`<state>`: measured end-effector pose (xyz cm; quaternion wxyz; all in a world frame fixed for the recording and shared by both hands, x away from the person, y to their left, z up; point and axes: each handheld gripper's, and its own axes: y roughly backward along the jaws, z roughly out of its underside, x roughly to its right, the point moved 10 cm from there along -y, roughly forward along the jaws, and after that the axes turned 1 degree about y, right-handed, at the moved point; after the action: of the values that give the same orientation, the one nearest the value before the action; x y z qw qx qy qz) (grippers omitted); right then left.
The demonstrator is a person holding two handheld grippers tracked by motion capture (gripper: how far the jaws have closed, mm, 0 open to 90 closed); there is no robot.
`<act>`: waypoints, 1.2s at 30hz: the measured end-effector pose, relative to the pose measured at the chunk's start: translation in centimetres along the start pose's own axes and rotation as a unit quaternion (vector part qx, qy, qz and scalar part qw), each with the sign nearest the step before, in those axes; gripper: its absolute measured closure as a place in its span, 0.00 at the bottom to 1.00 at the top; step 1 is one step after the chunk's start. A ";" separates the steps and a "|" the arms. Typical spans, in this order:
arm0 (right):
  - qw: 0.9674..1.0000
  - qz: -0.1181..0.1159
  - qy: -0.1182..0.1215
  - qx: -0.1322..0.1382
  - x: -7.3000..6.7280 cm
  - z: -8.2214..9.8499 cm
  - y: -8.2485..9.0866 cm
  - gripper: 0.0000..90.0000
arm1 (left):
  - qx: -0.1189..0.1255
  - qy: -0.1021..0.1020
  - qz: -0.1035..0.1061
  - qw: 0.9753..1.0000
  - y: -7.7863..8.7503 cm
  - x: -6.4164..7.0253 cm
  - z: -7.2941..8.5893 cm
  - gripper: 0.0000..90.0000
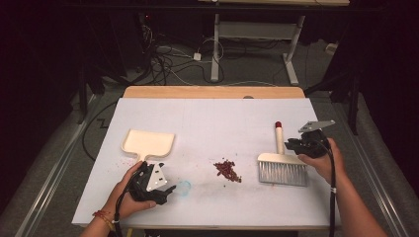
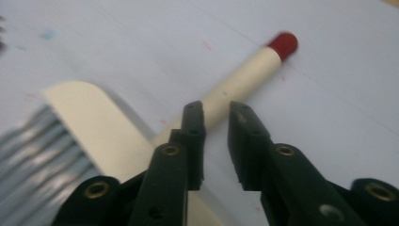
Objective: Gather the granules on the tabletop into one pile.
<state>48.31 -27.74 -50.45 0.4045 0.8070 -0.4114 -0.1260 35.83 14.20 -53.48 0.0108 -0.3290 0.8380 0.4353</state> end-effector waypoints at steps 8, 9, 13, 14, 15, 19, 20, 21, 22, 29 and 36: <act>0.998 0.041 -0.014 -0.042 1.1 0.8 -3.3 0.96 | 0.000 -0.001 0.005 1.000 -0.3 0.2 -0.1 0.21; 0.998 0.045 -0.012 -0.044 1.1 0.8 -3.6 0.96 | 0.000 -0.001 0.006 1.000 -0.3 0.3 -0.2 0.21; 0.998 0.044 -0.018 -0.037 1.3 0.7 -3.7 0.93 | 0.002 -0.002 0.007 1.000 -0.2 0.3 -0.3 0.21; 0.998 0.046 -0.020 -0.036 1.3 0.7 -3.7 0.92 | 0.001 -0.003 0.006 1.000 -0.2 0.2 -0.2 0.21; 0.998 0.048 -0.022 -0.034 1.4 0.7 -3.6 0.91 | 0.004 0.001 0.005 1.000 -0.2 0.2 -0.3 0.21; 0.998 0.054 -0.034 0.008 1.7 -0.2 -2.6 0.83 | 0.011 0.010 -0.002 1.000 -0.1 -0.2 -0.4 0.21; 0.998 0.050 -0.034 0.029 1.6 -0.6 -2.2 0.79 | 0.013 0.011 -0.004 1.000 0.0 -0.4 -0.5 0.21; 0.997 0.043 -0.030 0.052 1.2 -1.1 -1.7 0.76 | 0.018 0.013 -0.008 1.000 0.1 -0.5 -0.6 0.21; 0.996 0.044 -0.023 0.073 0.9 -1.6 -1.0 0.71 | 0.021 0.018 -0.013 1.000 0.2 -0.7 -0.7 0.21; 0.978 0.054 0.000 0.203 -2.8 -3.3 5.0 0.43 | 0.046 0.045 -0.048 0.997 1.3 -1.8 -0.6 0.20; 0.969 0.066 0.019 0.237 -7.2 -0.9 6.9 0.28 | 0.052 0.051 -0.066 0.995 1.9 -2.2 0.0 0.19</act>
<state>40.32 -24.03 -45.59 0.2170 0.8531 -0.4742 0.0170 36.49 16.19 -51.39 0.0144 -0.4045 0.8353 0.3721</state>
